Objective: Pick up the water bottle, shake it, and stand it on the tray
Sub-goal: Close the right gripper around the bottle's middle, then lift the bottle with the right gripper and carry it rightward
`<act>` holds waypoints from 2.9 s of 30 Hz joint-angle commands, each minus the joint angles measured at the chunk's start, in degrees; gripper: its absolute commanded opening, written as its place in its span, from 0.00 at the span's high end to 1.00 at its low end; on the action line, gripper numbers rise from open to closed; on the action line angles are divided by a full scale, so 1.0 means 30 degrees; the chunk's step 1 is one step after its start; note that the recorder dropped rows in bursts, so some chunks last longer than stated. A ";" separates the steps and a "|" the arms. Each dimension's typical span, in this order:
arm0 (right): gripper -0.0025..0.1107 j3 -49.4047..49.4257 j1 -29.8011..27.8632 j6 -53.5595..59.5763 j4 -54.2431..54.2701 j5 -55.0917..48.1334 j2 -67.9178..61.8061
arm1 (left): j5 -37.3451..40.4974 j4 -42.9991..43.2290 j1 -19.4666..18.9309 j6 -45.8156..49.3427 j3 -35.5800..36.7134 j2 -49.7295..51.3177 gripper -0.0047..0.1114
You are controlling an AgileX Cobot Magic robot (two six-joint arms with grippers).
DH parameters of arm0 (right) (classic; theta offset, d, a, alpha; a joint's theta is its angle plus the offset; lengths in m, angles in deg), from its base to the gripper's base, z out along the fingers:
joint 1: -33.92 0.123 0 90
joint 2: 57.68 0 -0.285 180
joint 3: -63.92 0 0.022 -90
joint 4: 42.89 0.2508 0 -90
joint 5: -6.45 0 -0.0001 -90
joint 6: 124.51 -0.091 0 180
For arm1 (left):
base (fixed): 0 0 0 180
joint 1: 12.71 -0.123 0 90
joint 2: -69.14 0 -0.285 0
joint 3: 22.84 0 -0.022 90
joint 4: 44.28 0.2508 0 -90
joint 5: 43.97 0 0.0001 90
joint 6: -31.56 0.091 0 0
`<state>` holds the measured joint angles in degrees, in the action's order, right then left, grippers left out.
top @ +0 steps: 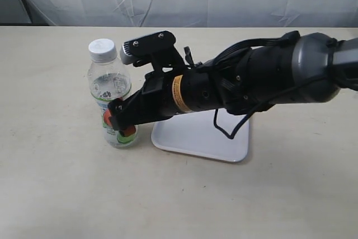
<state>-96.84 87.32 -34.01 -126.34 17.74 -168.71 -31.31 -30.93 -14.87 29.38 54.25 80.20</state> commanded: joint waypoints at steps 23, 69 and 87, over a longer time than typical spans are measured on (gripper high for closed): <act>0.14 -0.2924 0.0580 0.0873 0.1002 -0.0920 -0.1921 | -0.0255 -0.0070 -0.0015 -0.0133 0.0042 -0.0080 0.96; 0.98 0.4567 0.0847 1.0263 0.6076 -1.0197 1.1126 | -0.0255 -0.0070 -0.0015 -0.0133 0.0042 -0.0080 0.96; 0.98 0.3939 0.1113 0.9873 1.0091 -1.8039 1.4285 | -0.0255 -0.0070 -0.0015 -0.0133 0.0042 -0.0080 0.96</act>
<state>-84.66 90.89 -3.69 -96.26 -39.06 -127.57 -31.31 -30.93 -14.87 29.38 54.25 80.20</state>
